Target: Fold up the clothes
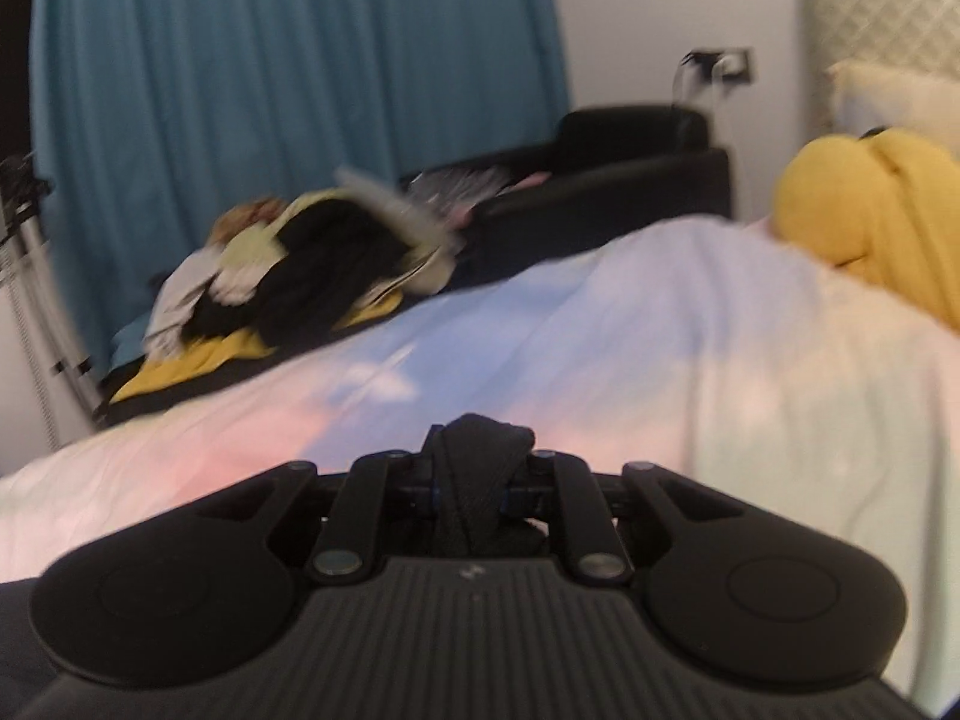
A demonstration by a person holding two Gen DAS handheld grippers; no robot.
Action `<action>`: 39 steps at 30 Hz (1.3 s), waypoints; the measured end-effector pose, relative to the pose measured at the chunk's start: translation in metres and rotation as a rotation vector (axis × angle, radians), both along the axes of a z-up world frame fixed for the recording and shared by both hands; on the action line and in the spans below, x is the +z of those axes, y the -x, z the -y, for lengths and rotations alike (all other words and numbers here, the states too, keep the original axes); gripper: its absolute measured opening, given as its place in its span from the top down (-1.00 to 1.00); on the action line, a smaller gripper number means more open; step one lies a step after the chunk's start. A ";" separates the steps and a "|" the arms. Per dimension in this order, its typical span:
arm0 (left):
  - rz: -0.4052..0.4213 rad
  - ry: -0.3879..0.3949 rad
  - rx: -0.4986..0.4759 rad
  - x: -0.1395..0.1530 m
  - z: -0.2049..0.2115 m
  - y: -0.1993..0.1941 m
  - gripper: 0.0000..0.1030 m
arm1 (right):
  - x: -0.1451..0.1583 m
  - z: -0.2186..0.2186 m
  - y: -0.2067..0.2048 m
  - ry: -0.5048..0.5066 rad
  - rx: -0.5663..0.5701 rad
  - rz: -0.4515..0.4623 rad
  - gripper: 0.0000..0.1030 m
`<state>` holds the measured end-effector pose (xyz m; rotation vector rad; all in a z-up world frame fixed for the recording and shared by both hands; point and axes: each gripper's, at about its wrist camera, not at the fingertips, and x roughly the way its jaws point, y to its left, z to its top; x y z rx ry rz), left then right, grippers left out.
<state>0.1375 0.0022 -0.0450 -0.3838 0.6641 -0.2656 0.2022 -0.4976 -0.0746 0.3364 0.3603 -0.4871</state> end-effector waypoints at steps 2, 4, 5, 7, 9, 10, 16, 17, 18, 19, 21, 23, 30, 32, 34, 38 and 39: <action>0.008 -0.008 -0.008 0.000 0.002 0.000 -0.76 | -0.010 0.013 -0.003 -0.017 -0.011 -0.032 0.69; 0.003 -0.022 -0.012 -0.003 0.004 -0.003 -0.76 | -0.033 0.020 -0.012 -0.036 0.013 -0.084 0.64; 0.001 -0.028 -0.013 -0.004 0.005 -0.005 -0.76 | -0.046 0.020 -0.017 -0.030 0.023 -0.109 0.62; -0.003 -0.041 -0.011 -0.006 0.005 -0.006 -0.76 | -0.059 0.019 -0.022 -0.023 0.036 -0.126 0.51; -0.005 -0.050 -0.009 -0.007 0.006 -0.009 -0.76 | -0.066 0.017 -0.024 -0.014 0.039 -0.120 0.40; -0.005 -0.053 -0.009 -0.007 0.006 -0.009 -0.76 | -0.065 0.017 -0.024 -0.013 0.045 -0.120 0.32; 0.013 -0.071 -0.008 -0.002 0.007 -0.008 -0.76 | -0.045 0.014 0.000 -0.054 0.101 -0.057 -0.30; 0.018 -0.077 -0.012 -0.001 0.008 -0.007 -0.76 | -0.038 0.012 0.006 -0.047 0.113 -0.051 -0.30; 0.022 -0.084 -0.015 0.000 0.008 -0.005 -0.76 | -0.032 0.011 0.014 -0.046 0.129 -0.044 -0.30; 0.027 -0.091 -0.019 0.002 0.009 -0.004 -0.76 | -0.026 0.009 0.021 -0.054 0.143 -0.034 -0.30; 0.043 -0.115 -0.027 0.005 0.012 -0.001 -0.76 | -0.012 0.006 0.038 -0.077 0.162 -0.005 -0.30; 0.068 -0.160 -0.038 0.009 0.017 0.004 -0.76 | 0.002 0.001 0.057 -0.091 0.176 0.026 -0.31; 0.141 -0.266 -0.090 0.018 0.030 0.022 -0.77 | 0.036 -0.031 0.113 -0.101 0.281 0.085 -0.44; 0.154 -0.274 -0.101 0.020 0.031 0.027 -0.77 | 0.041 -0.044 0.125 -0.094 0.328 0.074 -0.47; 0.171 -0.276 -0.105 0.023 0.032 0.032 -0.77 | 0.043 -0.056 0.136 -0.099 0.372 0.056 -0.52; 0.204 -0.282 -0.104 0.030 0.034 0.042 -0.79 | 0.052 -0.074 0.158 -0.109 0.442 0.064 -0.65; 0.210 -0.281 -0.105 0.032 0.034 0.045 -0.80 | 0.055 -0.077 0.163 -0.104 0.458 0.075 -0.67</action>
